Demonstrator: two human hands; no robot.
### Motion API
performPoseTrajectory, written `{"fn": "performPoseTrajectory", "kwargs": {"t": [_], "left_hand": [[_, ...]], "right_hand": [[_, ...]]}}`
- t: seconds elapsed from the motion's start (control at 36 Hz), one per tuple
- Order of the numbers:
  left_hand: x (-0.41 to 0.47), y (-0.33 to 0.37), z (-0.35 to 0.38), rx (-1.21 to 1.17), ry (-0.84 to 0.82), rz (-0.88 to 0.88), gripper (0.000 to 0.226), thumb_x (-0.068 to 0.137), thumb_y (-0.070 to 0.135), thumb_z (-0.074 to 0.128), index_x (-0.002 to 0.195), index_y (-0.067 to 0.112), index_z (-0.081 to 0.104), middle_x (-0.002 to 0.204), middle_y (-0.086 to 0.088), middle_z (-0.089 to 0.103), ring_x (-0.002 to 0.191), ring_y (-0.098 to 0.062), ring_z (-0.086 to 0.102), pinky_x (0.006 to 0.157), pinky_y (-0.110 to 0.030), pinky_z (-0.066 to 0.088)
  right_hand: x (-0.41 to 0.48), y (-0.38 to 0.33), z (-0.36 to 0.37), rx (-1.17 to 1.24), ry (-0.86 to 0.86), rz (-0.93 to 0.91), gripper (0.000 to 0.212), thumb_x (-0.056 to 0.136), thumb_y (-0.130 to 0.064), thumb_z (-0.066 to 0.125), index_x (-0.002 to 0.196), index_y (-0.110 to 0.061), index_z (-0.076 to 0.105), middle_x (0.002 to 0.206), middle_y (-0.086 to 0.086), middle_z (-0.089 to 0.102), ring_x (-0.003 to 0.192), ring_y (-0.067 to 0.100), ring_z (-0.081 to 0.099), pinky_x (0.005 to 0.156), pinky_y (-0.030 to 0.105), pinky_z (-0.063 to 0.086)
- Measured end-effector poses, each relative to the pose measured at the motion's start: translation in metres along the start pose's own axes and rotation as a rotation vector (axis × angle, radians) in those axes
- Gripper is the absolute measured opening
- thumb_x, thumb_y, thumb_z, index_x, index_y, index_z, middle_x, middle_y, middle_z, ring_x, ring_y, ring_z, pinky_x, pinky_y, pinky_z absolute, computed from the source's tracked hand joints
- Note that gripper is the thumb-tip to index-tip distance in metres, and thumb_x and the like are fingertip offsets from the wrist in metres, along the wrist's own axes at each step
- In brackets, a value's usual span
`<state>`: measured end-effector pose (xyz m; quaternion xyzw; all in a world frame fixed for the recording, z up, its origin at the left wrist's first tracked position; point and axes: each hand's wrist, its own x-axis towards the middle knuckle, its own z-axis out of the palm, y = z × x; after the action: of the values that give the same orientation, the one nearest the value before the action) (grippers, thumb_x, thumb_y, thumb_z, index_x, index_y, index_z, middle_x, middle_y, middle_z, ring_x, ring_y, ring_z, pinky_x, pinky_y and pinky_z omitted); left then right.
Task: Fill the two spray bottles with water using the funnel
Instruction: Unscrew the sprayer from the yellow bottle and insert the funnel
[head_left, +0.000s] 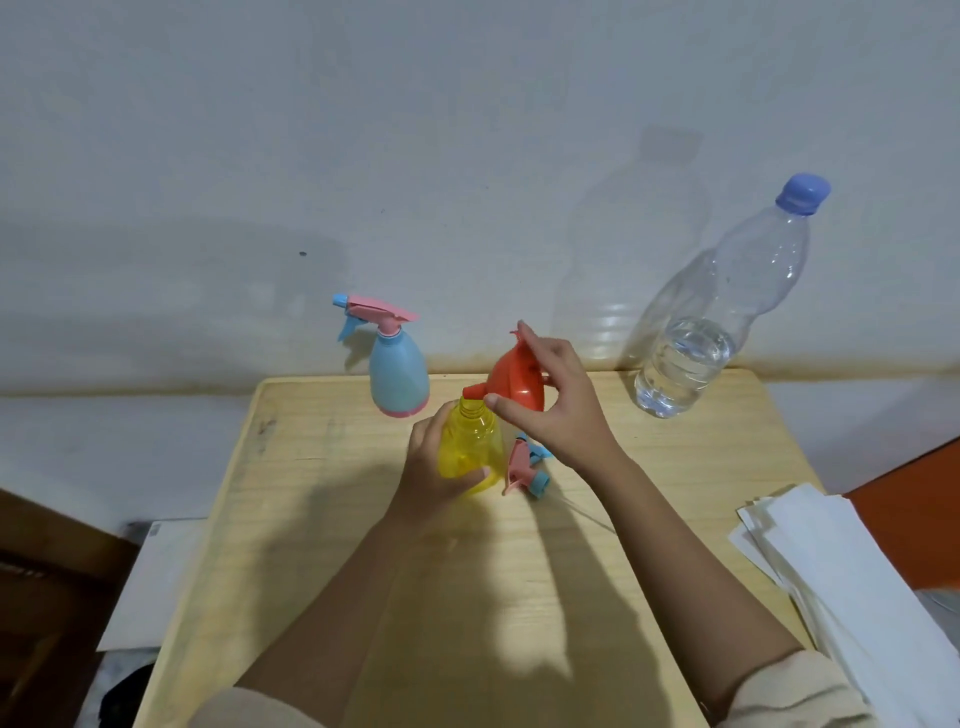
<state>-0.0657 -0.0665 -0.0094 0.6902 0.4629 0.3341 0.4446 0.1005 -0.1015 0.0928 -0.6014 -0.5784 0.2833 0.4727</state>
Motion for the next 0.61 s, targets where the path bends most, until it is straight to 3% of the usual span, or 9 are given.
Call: {"fn": "performPoseTrajectory", "kwargs": {"t": [0.08, 0.14, 0.22, 0.28, 0.33, 0.44, 0.56, 0.61], "left_hand": [[-0.002, -0.002, -0.002, -0.004, 0.012, -0.003, 0.090, 0.052, 0.052, 0.069, 0.134, 0.040, 0.034, 0.122, 0.006, 0.041, 0.108, 0.016, 0.041, 0.087, -0.007, 0.035], [-0.002, -0.003, -0.003, -0.011, 0.000, -0.017, 0.093, 0.053, 0.049, 0.070, 0.139, 0.031, 0.038, 0.122, 0.005, 0.044, 0.111, 0.014, 0.042, 0.090, -0.008, 0.037], [-0.002, -0.004, -0.003, -0.044, -0.002, -0.069, 0.089, 0.053, 0.046, 0.071, 0.135, 0.025, 0.043, 0.121, 0.004, 0.049, 0.115, -0.007, 0.049, 0.098, -0.032, 0.045], [-0.003, -0.004, -0.002, -0.047, 0.006, -0.080, 0.090, 0.053, 0.046, 0.071, 0.135, 0.019, 0.044, 0.123, 0.001, 0.052, 0.117, -0.014, 0.050, 0.100, -0.037, 0.045], [-0.005, -0.002, -0.001, -0.057, 0.002, -0.093, 0.087, 0.056, 0.041, 0.072, 0.135, 0.022, 0.041, 0.124, 0.001, 0.054, 0.116, -0.013, 0.051, 0.098, -0.031, 0.045], [-0.008, 0.003, 0.000, -0.099, 0.004, -0.101, 0.077, 0.063, 0.025, 0.071, 0.127, 0.041, 0.032, 0.120, 0.016, 0.053, 0.109, -0.001, 0.052, 0.082, -0.007, 0.042], [-0.008, 0.004, 0.002, -0.122, 0.035, -0.106, 0.071, 0.062, 0.022, 0.071, 0.117, 0.050, 0.035, 0.118, 0.018, 0.053, 0.109, -0.003, 0.053, 0.081, -0.008, 0.042], [-0.008, 0.004, 0.003, -0.120, 0.066, -0.081, 0.073, 0.061, 0.021, 0.073, 0.121, 0.043, 0.037, 0.117, 0.016, 0.052, 0.111, -0.003, 0.052, 0.086, -0.009, 0.041]], "right_hand": [[0.002, -0.011, 0.000, -0.185, -0.073, -0.057, 0.088, 0.067, -0.049, 0.073, 0.144, -0.032, 0.032, 0.126, -0.003, 0.041, 0.122, 0.011, 0.035, 0.102, 0.024, 0.035], [0.005, -0.019, -0.001, -0.369, -0.117, -0.120, 0.089, 0.069, -0.055, 0.072, 0.144, -0.032, 0.030, 0.128, -0.003, 0.041, 0.119, 0.013, 0.033, 0.104, 0.032, 0.033], [0.012, -0.029, 0.004, -0.599, -0.154, -0.211, 0.090, 0.070, -0.068, 0.061, 0.145, -0.029, 0.030, 0.131, -0.003, 0.042, 0.119, 0.018, 0.035, 0.101, 0.034, 0.031], [0.016, -0.033, 0.010, -0.693, -0.180, -0.247, 0.089, 0.072, -0.071, 0.056, 0.145, -0.026, 0.031, 0.135, 0.000, 0.041, 0.121, 0.022, 0.036, 0.101, 0.036, 0.033], [0.017, -0.035, 0.018, -0.724, -0.207, -0.249, 0.085, 0.076, -0.070, 0.053, 0.144, -0.023, 0.033, 0.138, 0.002, 0.039, 0.122, 0.023, 0.036, 0.101, 0.037, 0.035], [0.015, -0.035, 0.030, -0.675, -0.192, -0.242, 0.077, 0.080, -0.063, 0.056, 0.141, -0.018, 0.038, 0.134, 0.005, 0.041, 0.120, 0.023, 0.037, 0.098, 0.034, 0.037], [0.012, -0.032, 0.034, -0.624, -0.144, -0.235, 0.074, 0.079, -0.058, 0.062, 0.136, -0.014, 0.042, 0.131, 0.004, 0.045, 0.118, 0.022, 0.040, 0.095, 0.033, 0.040], [0.011, -0.031, 0.035, -0.603, -0.117, -0.237, 0.073, 0.078, -0.057, 0.063, 0.134, -0.014, 0.044, 0.130, 0.004, 0.046, 0.118, 0.022, 0.042, 0.094, 0.033, 0.041]]}}
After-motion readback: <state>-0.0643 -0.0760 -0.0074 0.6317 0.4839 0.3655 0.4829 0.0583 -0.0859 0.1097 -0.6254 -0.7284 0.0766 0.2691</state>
